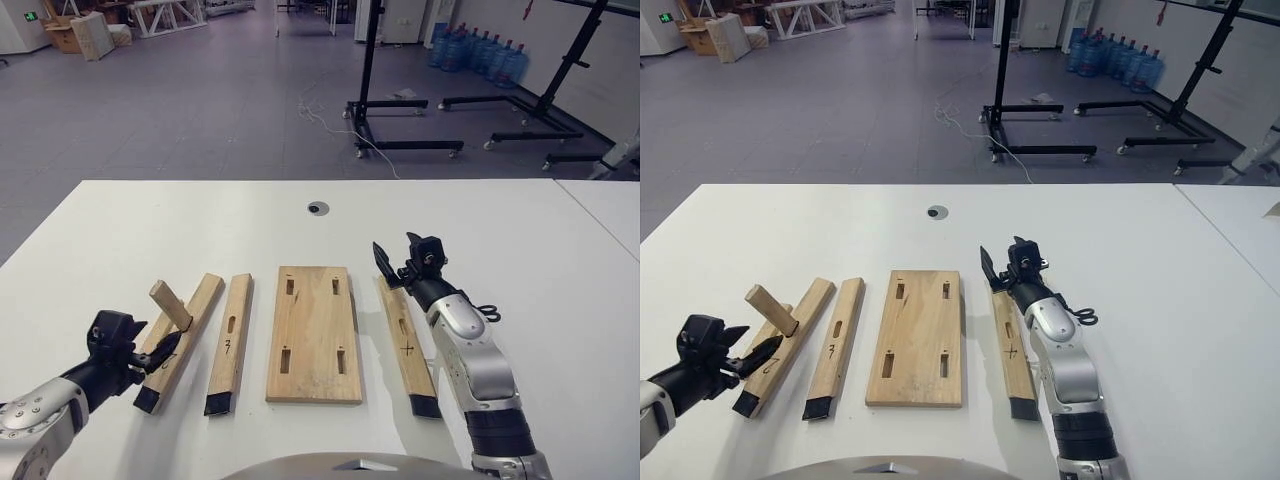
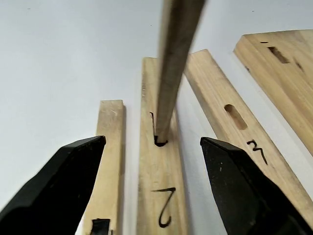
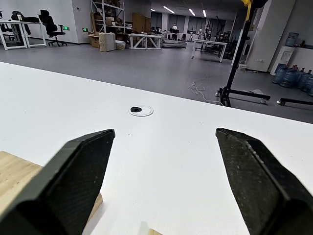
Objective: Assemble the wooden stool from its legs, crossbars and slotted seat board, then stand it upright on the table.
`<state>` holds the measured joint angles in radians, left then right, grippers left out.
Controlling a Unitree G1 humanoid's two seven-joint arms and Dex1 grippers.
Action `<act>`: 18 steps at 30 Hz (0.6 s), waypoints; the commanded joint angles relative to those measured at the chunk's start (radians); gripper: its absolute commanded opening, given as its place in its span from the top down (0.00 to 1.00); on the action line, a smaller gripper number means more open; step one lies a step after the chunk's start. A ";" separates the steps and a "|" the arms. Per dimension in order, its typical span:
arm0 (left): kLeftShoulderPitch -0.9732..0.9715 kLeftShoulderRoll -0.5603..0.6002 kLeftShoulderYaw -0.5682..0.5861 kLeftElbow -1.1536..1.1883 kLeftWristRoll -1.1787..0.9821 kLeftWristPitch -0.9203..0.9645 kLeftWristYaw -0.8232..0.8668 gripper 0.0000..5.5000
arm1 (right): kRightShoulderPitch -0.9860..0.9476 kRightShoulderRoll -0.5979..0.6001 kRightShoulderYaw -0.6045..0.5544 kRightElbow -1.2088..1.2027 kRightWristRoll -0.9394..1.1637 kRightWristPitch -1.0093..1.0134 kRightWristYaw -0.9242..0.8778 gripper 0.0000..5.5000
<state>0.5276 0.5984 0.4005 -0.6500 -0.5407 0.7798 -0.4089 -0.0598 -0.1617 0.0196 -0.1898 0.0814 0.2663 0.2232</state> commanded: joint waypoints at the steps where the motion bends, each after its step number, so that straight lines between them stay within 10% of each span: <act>1: 0.006 -0.034 -0.092 -0.017 0.028 0.068 0.055 0.35 | -0.002 0.005 0.003 -0.021 0.001 0.023 -0.010 0.31; 18: 0.001 -0.091 -0.116 0.031 0.095 0.047 0.092 0.35 | -0.002 0.004 0.015 -0.035 0.005 0.039 -0.004 0.31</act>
<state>0.5379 0.5070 0.2859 -0.6209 -0.4487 0.8140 -0.3136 -0.0593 -0.1600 0.0363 -0.2181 0.0820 0.2844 0.2224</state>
